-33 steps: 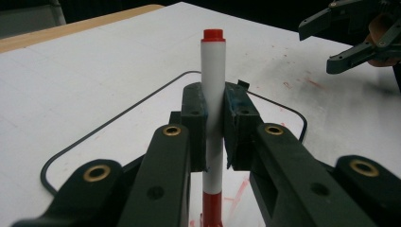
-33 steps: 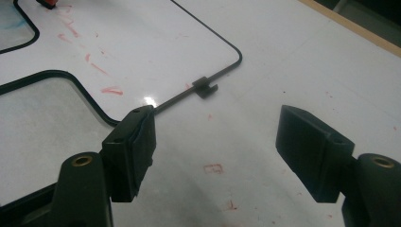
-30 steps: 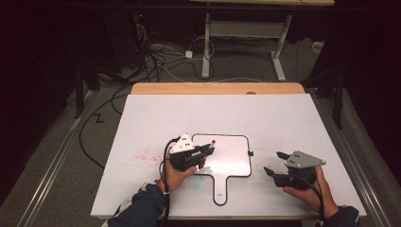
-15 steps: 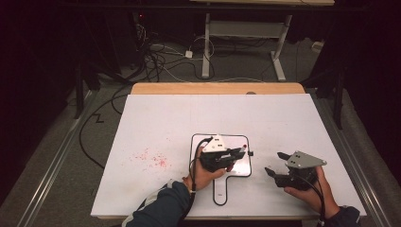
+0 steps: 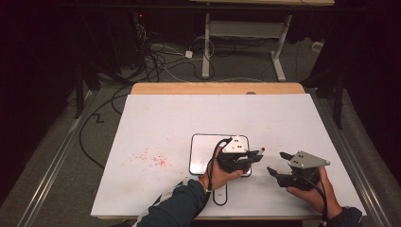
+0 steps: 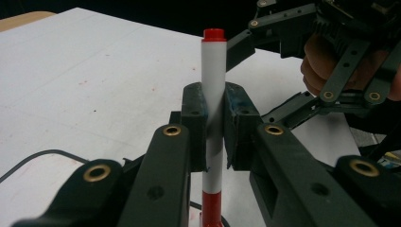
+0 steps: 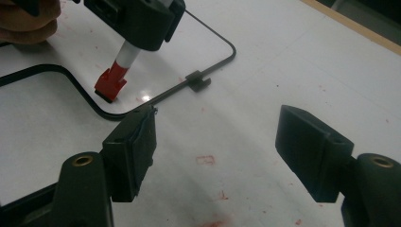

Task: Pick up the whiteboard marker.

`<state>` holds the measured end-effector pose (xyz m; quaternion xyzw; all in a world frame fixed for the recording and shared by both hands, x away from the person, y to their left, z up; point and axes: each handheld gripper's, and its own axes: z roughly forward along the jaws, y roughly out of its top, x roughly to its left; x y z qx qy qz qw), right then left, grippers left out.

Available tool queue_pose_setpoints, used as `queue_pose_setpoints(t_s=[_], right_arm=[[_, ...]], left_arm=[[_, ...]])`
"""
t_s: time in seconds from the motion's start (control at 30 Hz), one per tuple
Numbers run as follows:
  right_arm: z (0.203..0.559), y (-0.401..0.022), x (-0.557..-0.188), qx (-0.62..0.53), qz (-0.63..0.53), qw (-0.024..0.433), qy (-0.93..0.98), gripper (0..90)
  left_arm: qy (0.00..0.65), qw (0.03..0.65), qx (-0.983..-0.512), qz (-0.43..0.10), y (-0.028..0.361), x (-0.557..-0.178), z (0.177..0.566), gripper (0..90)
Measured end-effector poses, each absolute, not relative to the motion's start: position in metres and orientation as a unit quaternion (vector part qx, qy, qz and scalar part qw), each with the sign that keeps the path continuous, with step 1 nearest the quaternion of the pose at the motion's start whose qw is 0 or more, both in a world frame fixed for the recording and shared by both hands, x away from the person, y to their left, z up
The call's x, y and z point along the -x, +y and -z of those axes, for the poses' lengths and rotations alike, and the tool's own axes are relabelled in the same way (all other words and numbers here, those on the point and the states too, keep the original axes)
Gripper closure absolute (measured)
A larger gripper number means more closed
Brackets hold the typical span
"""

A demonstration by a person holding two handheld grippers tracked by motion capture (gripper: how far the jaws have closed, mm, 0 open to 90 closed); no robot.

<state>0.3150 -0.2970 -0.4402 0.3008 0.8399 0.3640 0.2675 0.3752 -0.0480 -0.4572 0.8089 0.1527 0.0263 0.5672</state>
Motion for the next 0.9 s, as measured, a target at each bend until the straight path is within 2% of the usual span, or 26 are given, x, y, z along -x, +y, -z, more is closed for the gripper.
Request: queue_pose_setpoints(t_s=[0.27, 0.9], right_arm=[[0.44, -0.295, -0.315, -0.298, -0.365, 0.267, 0.841, 31.1], [0.44, -0.291, -0.315, -0.295, -0.363, 0.267, 0.843, 31.1]], left_arm=[[0.154, 0.566, -0.809, -0.036, -0.027, -0.373, 0.459, 78.8], [0.237, 0.543, -0.8, -0.09, 0.084, -0.38, 0.463, 78.8]])
